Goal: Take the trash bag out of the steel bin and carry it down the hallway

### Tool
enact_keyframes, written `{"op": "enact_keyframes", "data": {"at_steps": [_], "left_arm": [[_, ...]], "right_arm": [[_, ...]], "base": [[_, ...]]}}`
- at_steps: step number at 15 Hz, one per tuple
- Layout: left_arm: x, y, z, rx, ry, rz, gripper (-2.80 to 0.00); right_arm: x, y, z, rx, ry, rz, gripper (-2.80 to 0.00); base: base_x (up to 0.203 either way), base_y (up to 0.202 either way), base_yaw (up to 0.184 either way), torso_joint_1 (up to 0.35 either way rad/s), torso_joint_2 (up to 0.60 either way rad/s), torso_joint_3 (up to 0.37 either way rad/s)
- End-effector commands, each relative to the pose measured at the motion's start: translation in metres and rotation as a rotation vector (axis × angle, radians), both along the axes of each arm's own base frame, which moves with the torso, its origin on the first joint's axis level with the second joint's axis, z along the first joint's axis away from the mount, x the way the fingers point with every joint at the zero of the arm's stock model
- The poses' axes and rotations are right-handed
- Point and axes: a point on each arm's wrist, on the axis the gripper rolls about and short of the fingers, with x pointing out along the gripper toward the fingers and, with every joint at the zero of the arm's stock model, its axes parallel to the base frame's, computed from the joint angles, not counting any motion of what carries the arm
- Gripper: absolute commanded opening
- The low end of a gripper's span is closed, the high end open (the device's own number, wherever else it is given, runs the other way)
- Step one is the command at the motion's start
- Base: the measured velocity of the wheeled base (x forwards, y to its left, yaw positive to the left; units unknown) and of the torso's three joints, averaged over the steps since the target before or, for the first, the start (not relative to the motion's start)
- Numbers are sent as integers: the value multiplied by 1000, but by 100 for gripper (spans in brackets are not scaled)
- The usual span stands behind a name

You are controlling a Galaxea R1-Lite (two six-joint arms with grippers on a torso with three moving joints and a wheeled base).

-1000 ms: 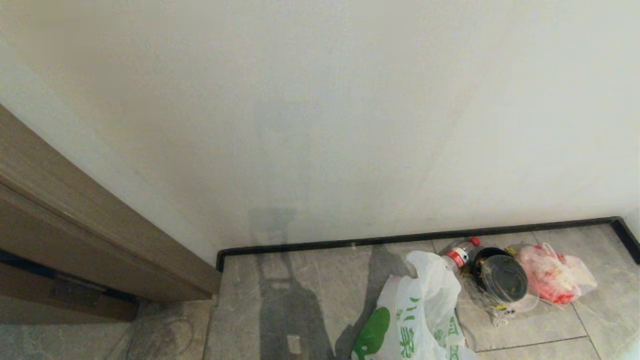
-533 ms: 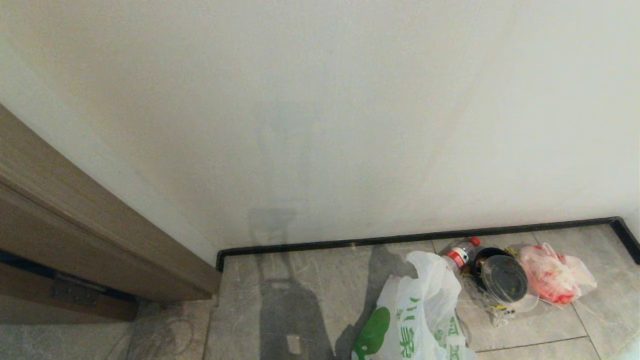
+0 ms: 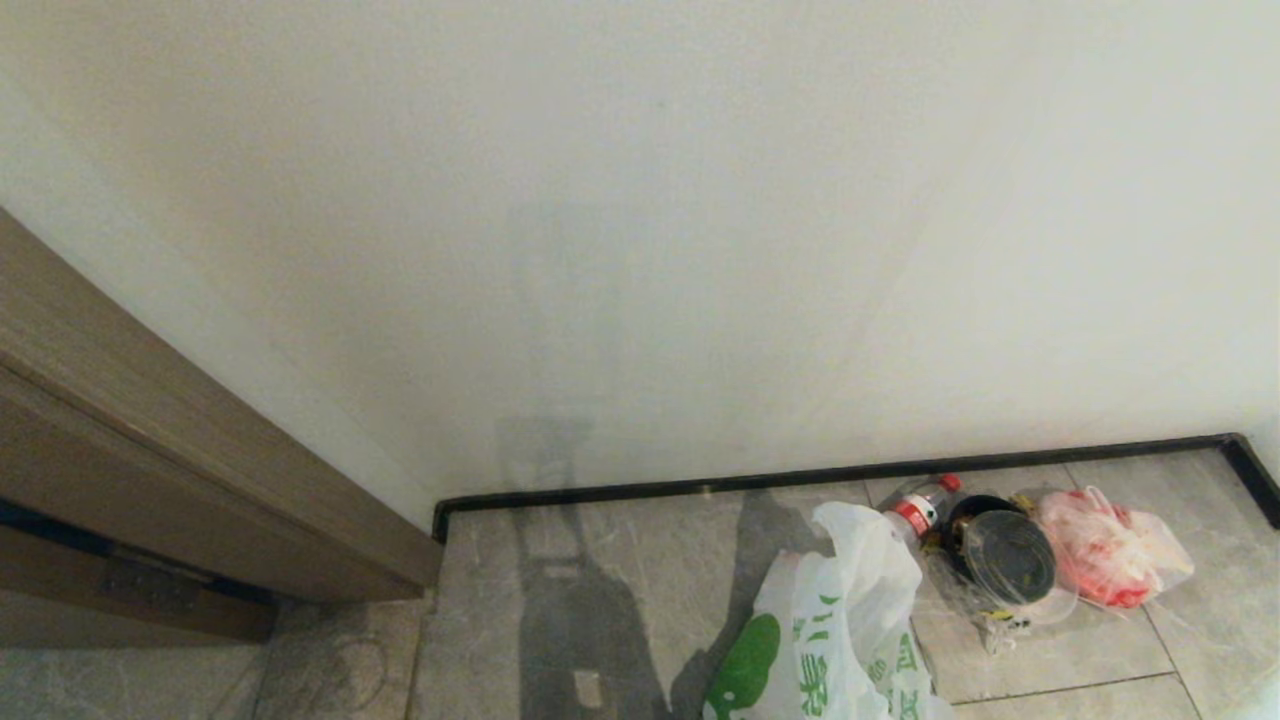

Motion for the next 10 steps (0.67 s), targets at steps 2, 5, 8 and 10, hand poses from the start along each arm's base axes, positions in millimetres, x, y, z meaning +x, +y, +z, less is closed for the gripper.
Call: {"op": "enact_keyframes", "data": {"at_steps": [2, 5, 8, 10], "left_arm": [[0, 0, 0, 0, 1, 0, -280], [0, 0, 0, 0, 1, 0, -280], [0, 0, 0, 0, 1, 0, -280], [0, 0, 0, 0, 1, 0, -280]], "right_arm": [[-11, 0, -6, -13, -116, 5, -280], [-11, 0, -7, -31, -111, 7, -280], [-11, 0, -7, -43, -111, 12, -280], [-11, 0, -7, -30, -112, 8, -280]], "base": [[0, 0, 0, 0, 0, 0], [0, 0, 0, 0, 0, 0], [0, 0, 0, 0, 0, 0], [0, 0, 0, 0, 0, 0]]}}
